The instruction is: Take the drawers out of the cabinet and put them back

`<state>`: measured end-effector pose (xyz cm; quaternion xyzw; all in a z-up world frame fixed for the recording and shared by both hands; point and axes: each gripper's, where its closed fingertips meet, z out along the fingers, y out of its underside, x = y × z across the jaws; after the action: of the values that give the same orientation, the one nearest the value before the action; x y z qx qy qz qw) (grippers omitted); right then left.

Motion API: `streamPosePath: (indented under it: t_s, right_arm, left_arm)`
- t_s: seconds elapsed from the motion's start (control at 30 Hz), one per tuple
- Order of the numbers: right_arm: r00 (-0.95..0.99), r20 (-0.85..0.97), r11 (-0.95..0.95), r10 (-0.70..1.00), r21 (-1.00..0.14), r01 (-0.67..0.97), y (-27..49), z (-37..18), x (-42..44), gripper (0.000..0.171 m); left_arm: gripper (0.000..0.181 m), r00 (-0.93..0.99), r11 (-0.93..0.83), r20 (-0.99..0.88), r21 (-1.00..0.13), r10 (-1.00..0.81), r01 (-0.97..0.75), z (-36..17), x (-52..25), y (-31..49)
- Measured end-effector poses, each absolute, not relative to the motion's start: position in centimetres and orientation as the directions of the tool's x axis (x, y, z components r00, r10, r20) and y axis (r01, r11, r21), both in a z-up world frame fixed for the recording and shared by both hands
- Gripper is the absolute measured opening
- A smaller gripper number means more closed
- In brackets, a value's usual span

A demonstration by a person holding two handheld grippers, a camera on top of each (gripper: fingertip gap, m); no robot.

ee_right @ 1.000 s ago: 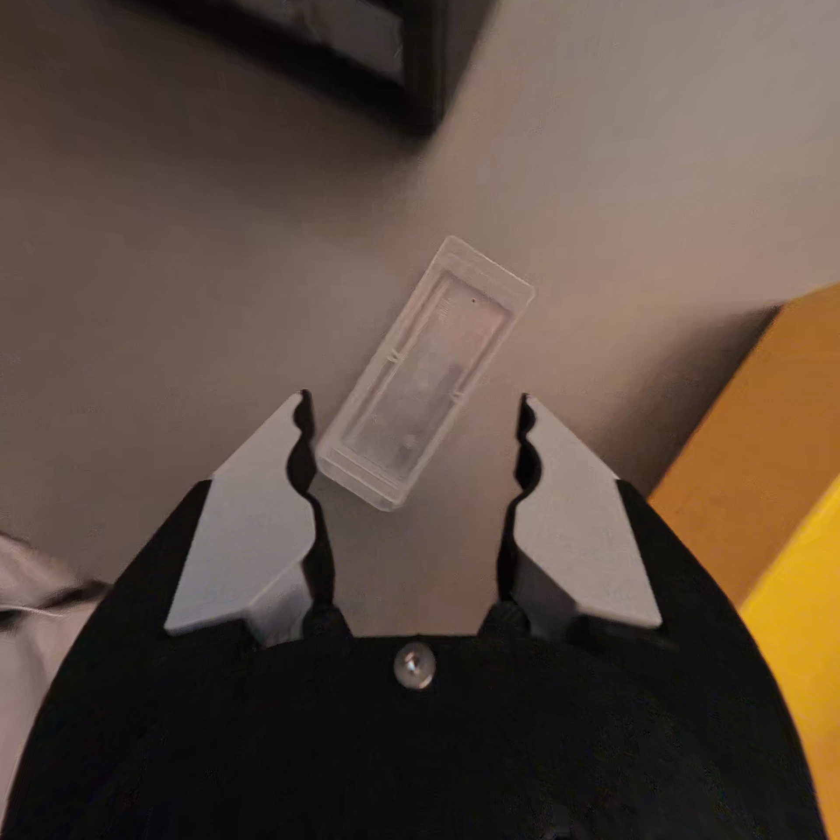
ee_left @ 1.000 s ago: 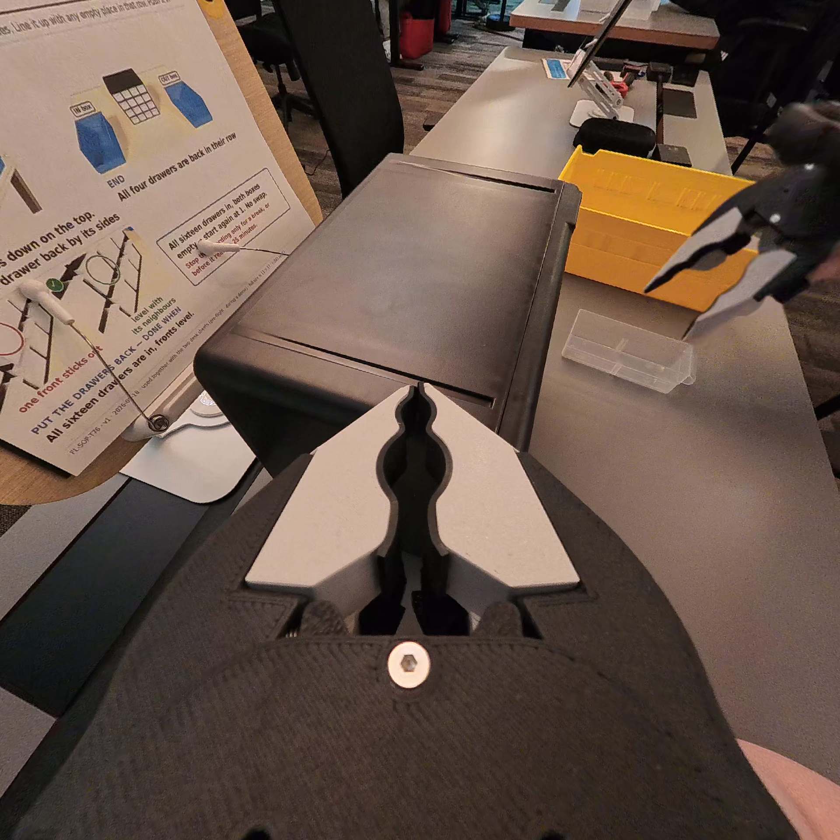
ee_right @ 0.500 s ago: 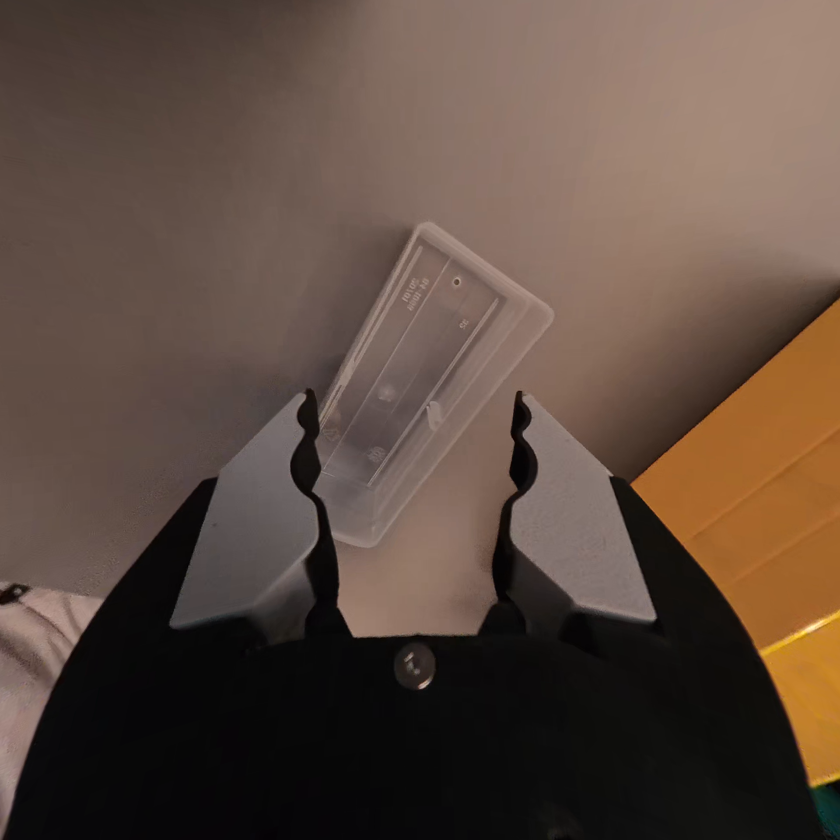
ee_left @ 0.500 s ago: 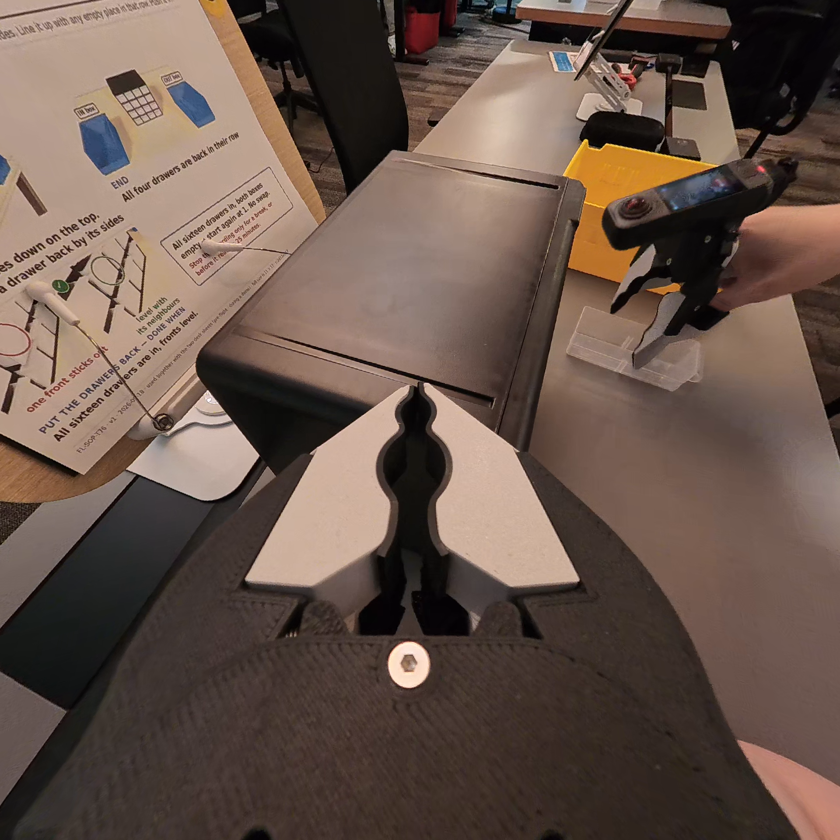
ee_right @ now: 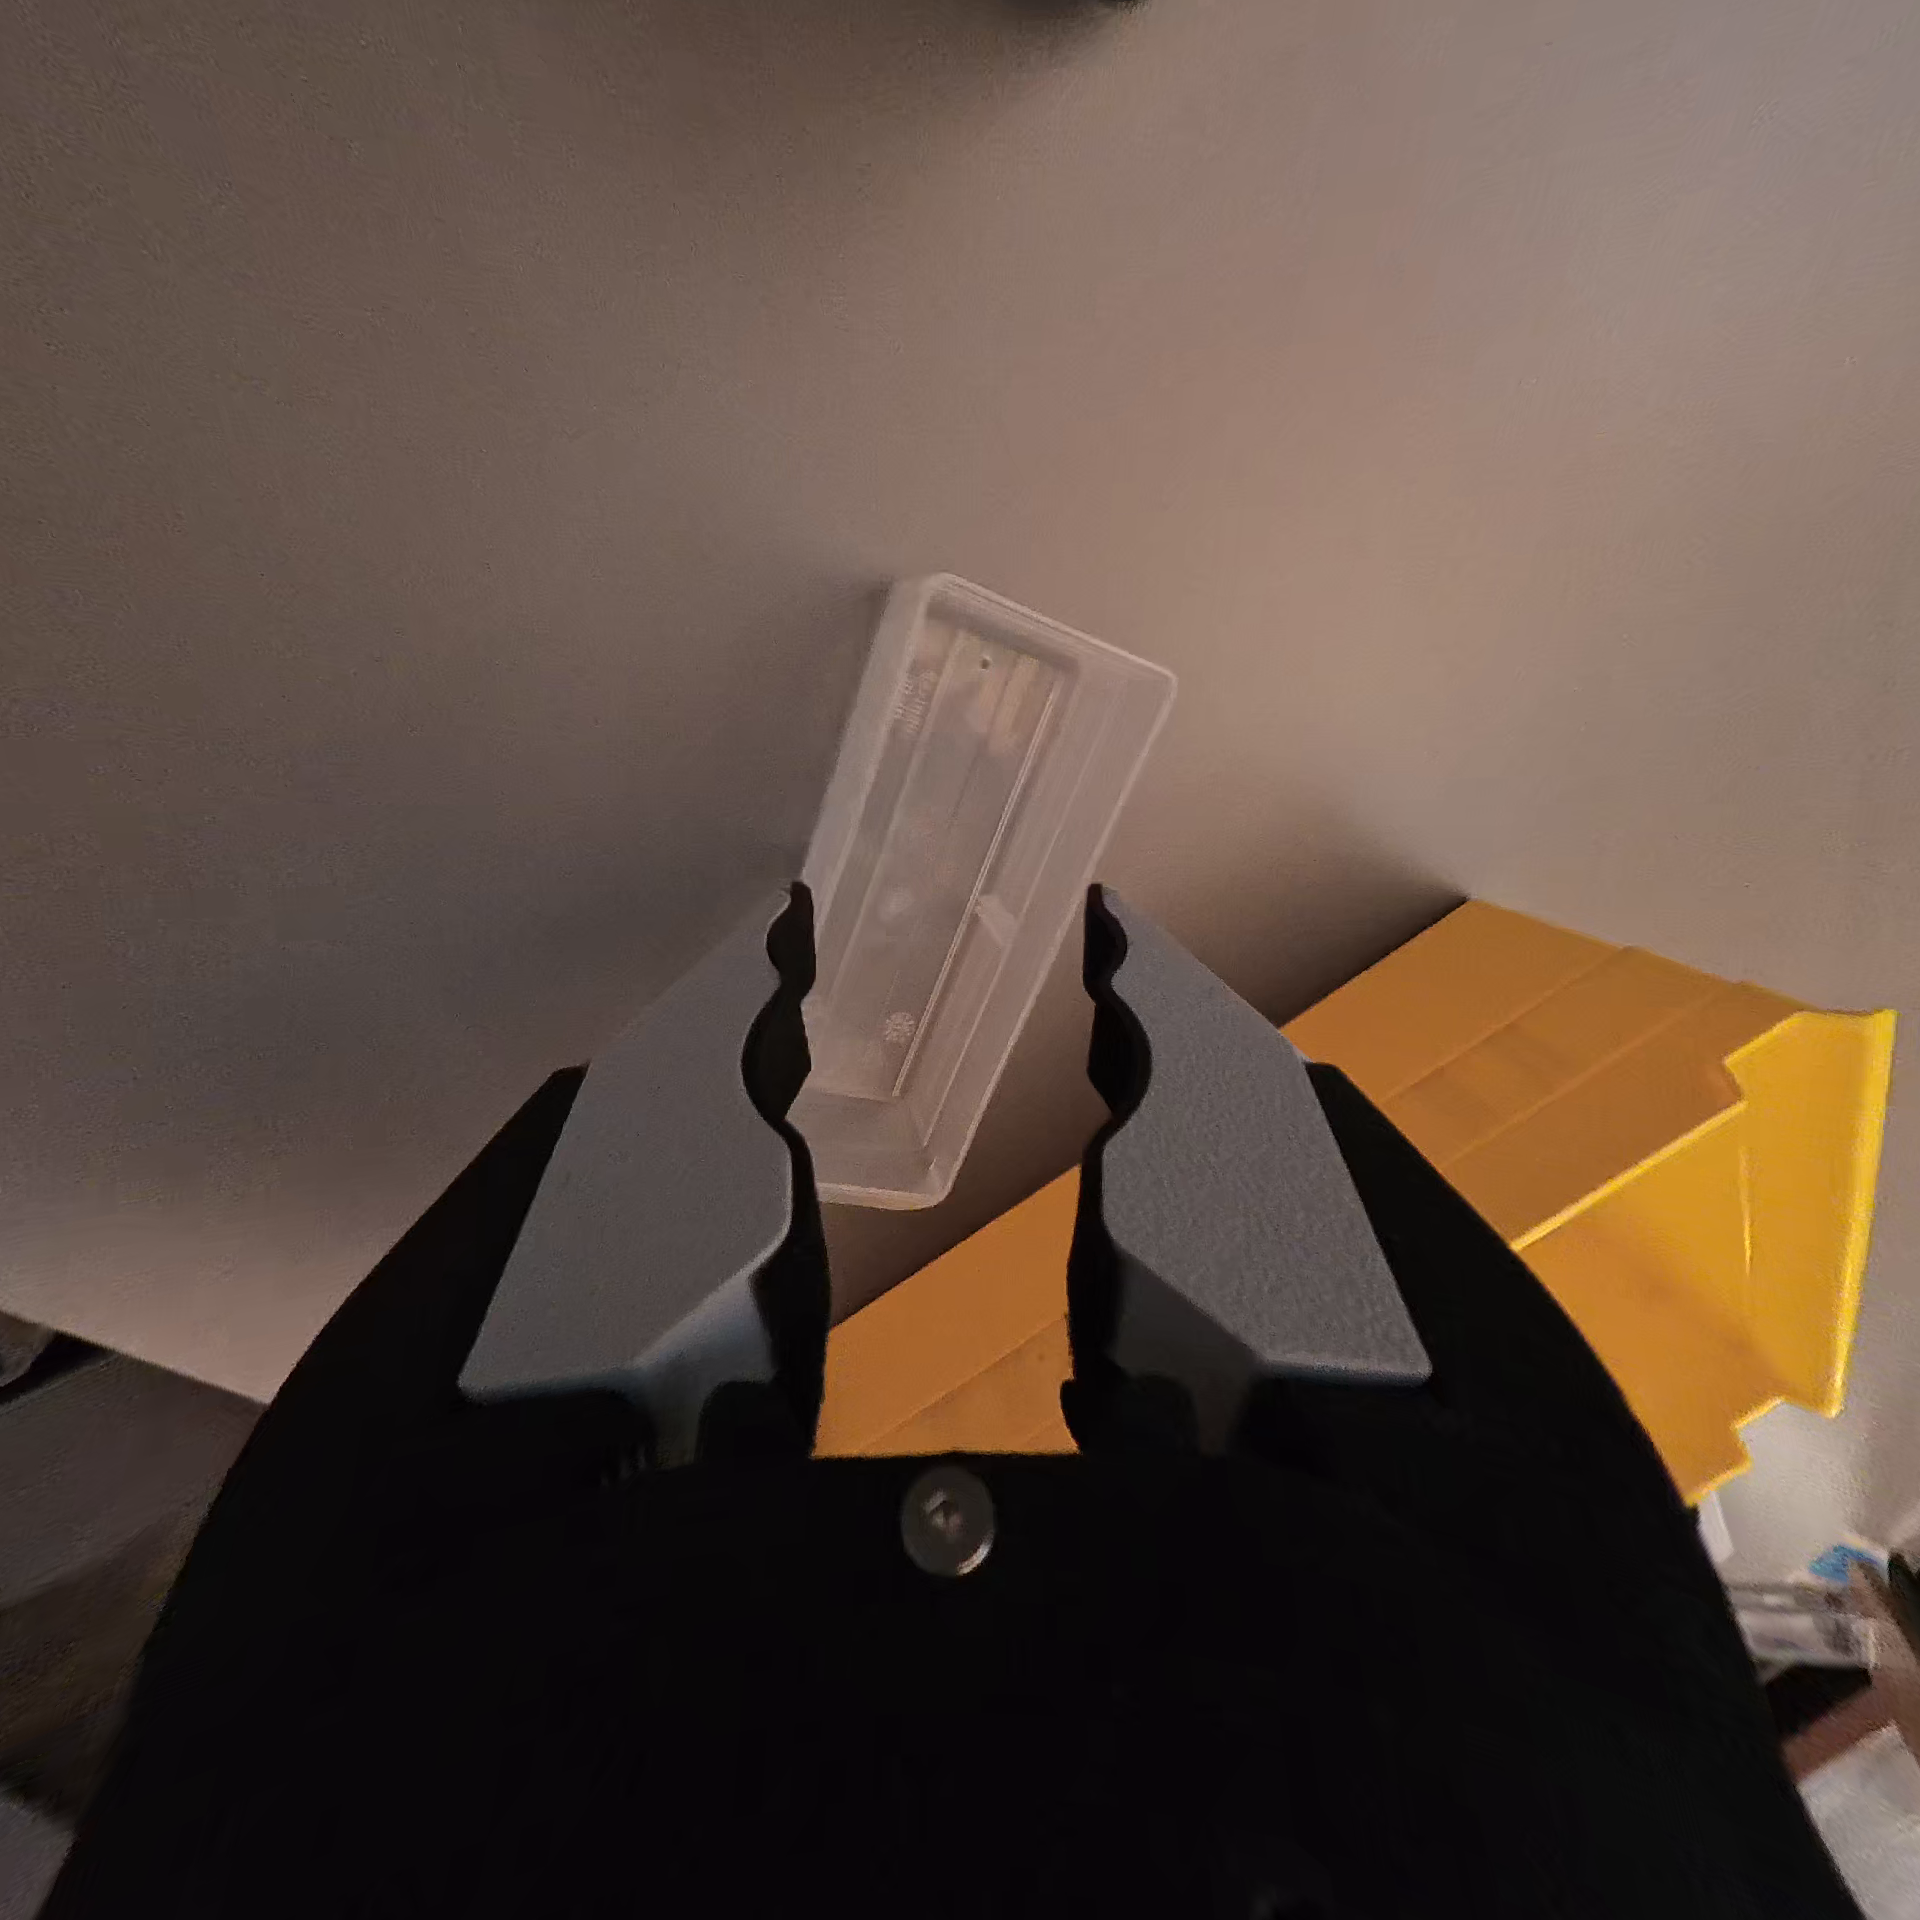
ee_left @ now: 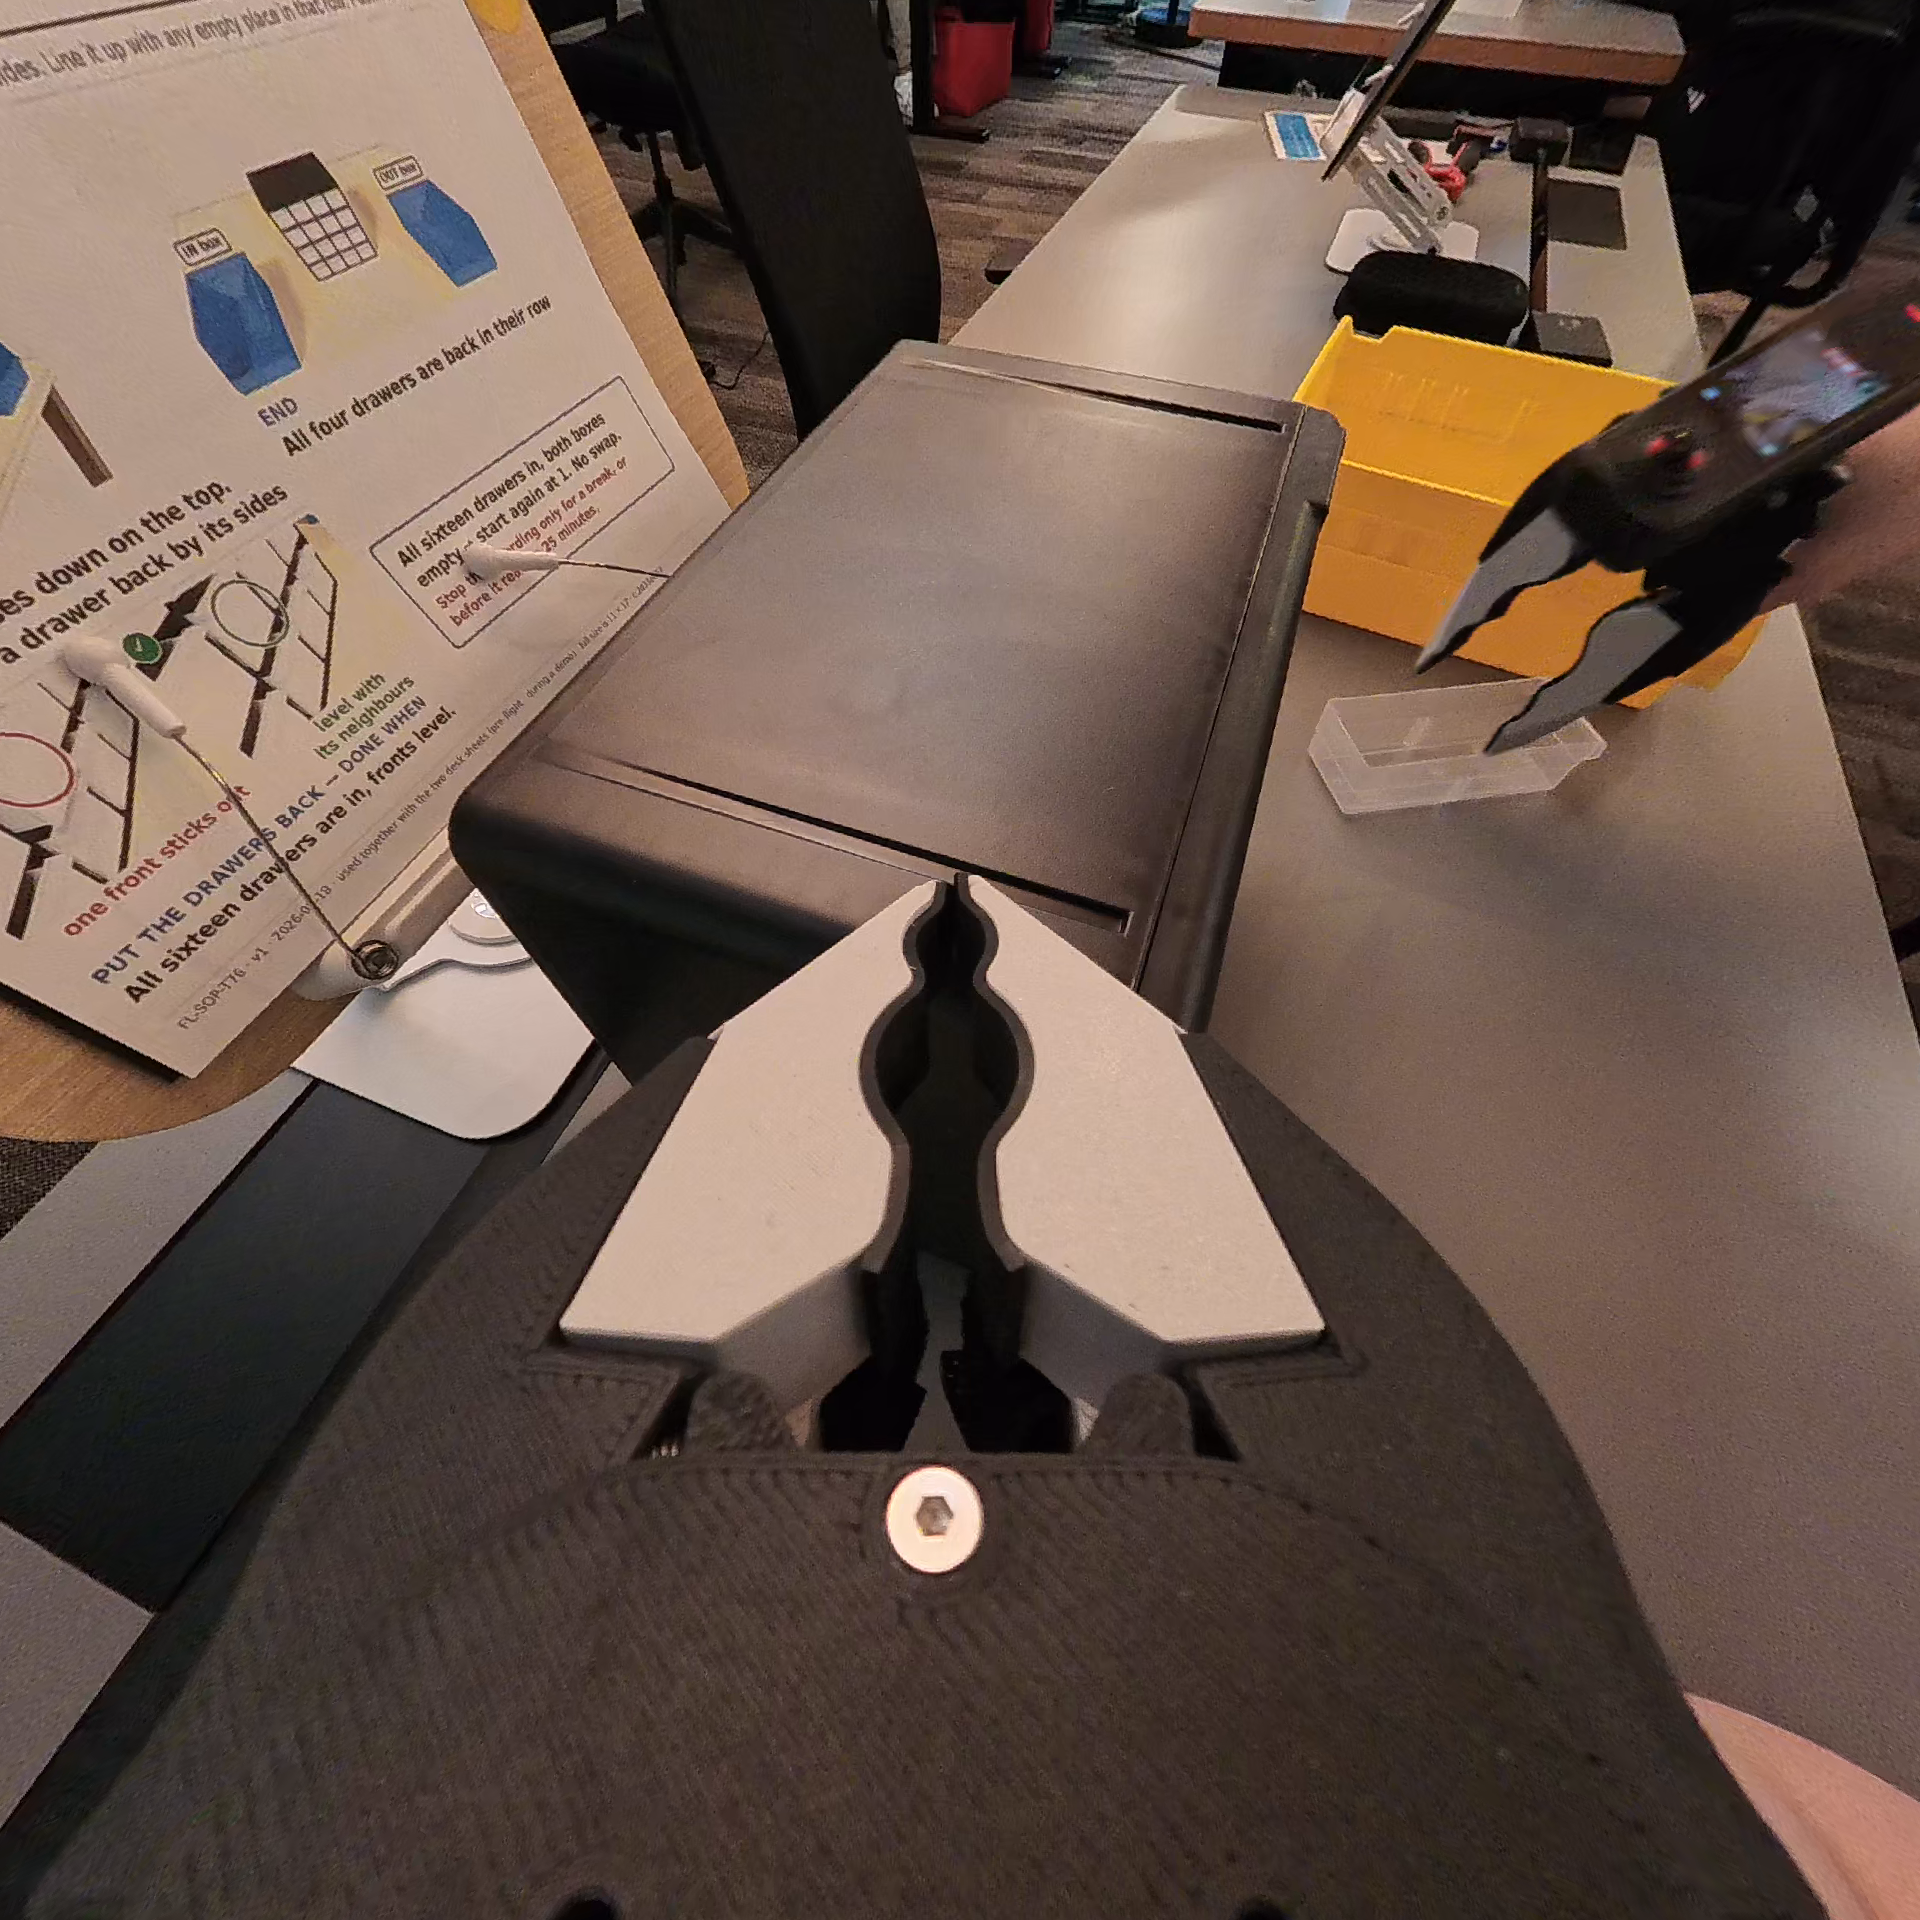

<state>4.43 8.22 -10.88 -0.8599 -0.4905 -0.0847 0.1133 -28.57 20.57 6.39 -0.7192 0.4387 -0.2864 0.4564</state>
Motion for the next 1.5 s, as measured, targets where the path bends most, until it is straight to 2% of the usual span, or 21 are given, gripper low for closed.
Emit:
streamPosePath:
  t_s: [0.03,0.1,0.23,0.3,0.5,0.67,0.8,0.9,0.97,1.03,1.1,1.3,1.4,1.5]
  right_arm:
    - [0.493,0.242,-0.473,0.836,-0.138,0.870,7.7,-10.7,3.9,0.048]
    - [0.497,0.183,-0.466,0.848,-0.185,0.865,6.4,-11.0,3.0,0.041]
    - [0.574,0.139,-0.549,0.807,-0.183,0.816,6.3,-12.9,4.1,0.029]
    - [0.583,0.097,-0.560,0.807,-0.188,0.807,6.1,-13.5,4.2,0.015]
    - [0.578,0.018,-0.571,0.816,-0.138,0.810,5.8,-14.4,4.3,0.004]
    - [0.461,0.104,-0.452,0.881,-0.098,0.886,6.4,-13.5,5.1,0.000]
    - [0.316,0.247,-0.294,0.916,-0.121,0.948,7.8,-9.8,5.2,0.000]
    - [0.153,0.429,-0.106,0.890,-0.132,0.986,9.4,-3.7,5.9,0.000]
    - [0.029,0.575,0.032,0.818,-0.095,0.995,10.7,1.2,7.4,0.001]
    - [-0.003,0.630,0.045,0.777,-0.052,0.998,11.3,4.7,10.5,0.001]
    - [0.049,0.604,-0.029,0.795,-0.043,0.999,11.5,5.6,14.3,0.001]
    - [0.115,0.499,-0.183,0.859,0.089,0.979,11.2,-0.4,25.0,0.000]
    - [0.143,0.448,-0.192,0.883,0.067,0.979,11.6,-4.3,26.5,0.000]
    - [0.125,0.383,-0.174,0.915,0.097,0.980,11.7,-7.9,27.1,0.000]
  left_arm:
    - [0.000,0.451,-0.198,0.011,-0.908,-0.892,-0.370,6.4,-28.6,20.6]
    - [0.000,0.453,-0.199,0.010,-0.907,-0.891,-0.371,6.4,-28.6,20.6]
    - [0.000,0.456,-0.199,0.008,-0.906,-0.890,-0.373,6.4,-28.6,20.6]
    - [0.000,0.457,-0.200,0.009,-0.906,-0.889,-0.373,6.4,-28.6,20.6]
    - [0.000,0.458,-0.202,0.010,-0.906,-0.889,-0.371,6.4,-28.6,20.6]
    - [0.000,0.459,-0.203,0.012,-0.907,-0.888,-0.370,6.4,-28.6,20.6]
    - [0.000,0.458,-0.204,0.014,-0.907,-0.889,-0.368,6.4,-28.6,20.6]
    - [0.000,0.458,-0.204,0.014,-0.907,-0.889,-0.368,6.4,-28.5,20.6]
    - [0.000,0.456,-0.198,0.007,-0.908,-0.890,-0.370,6.4,-28.5,20.6]
    - [0.000,0.457,-0.194,0.003,-0.908,-0.889,-0.372,6.4,-28.5,20.6]
    - [0.000,0.459,-0.195,0.002,-0.907,-0.888,-0.373,6.4,-28.5,20.6]
    - [0.000,0.451,-0.181,-0.007,-0.910,-0.892,-0.372,6.4,-28.5,20.6]
    - [0.000,0.451,-0.180,-0.009,-0.910,-0.892,-0.374,6.4,-28.5,20.6]
    - [0.000,0.452,-0.181,-0.008,-0.909,-0.892,-0.375,6.4,-28.5,20.6]
